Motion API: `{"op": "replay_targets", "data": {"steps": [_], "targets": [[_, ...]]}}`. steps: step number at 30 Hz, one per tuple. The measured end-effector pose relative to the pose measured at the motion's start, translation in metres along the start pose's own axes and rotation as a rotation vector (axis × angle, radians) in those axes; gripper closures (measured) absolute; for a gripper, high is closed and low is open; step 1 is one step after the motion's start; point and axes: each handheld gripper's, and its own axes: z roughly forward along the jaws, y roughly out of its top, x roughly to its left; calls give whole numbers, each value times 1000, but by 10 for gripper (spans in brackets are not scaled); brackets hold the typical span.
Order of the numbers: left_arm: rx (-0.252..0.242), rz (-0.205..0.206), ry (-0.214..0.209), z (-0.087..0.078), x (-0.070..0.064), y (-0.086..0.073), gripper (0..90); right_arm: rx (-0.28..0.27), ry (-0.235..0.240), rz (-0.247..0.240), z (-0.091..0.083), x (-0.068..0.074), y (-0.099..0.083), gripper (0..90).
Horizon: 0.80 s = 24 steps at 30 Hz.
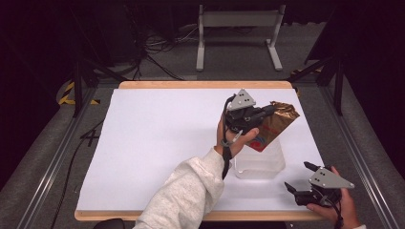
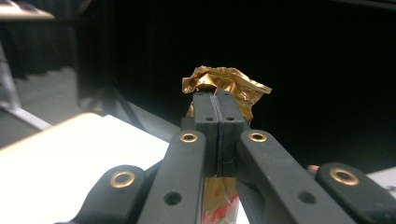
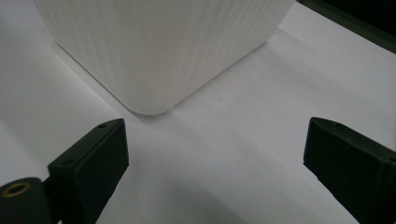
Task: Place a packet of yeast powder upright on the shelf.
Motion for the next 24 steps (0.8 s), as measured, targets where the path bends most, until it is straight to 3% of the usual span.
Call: {"op": "replay_targets", "data": {"steps": [1,3,7,14,16,20,21,23,24], "targets": [[-8,-25,-4,3,-1,-3,899,0,1,-1,0,0,0,73],[-19,-26,17,5,-4,-7,899,0,1,-2,0,0,0,73],[-22,-46,8,6,-6,-13,899,-1,2,-5,0,1,0,73],[24,-52,7,-2,-12,-25,898,0,-1,-6,0,1,1,73],[47,-76,3,-6,-8,-32,897,2,-1,-7,0,1,1,74],[84,-54,5,-11,-5,-40,895,0,-2,-10,0,1,1,74],[81,-58,-18,-16,-3,-41,894,4,-2,-7,0,1,1,74],[110,-15,-33,-21,-5,-38,890,3,-1,-7,0,1,1,73],[110,-15,-33,-21,-5,-38,888,3,-1,-7,0,1,1,73]]}}
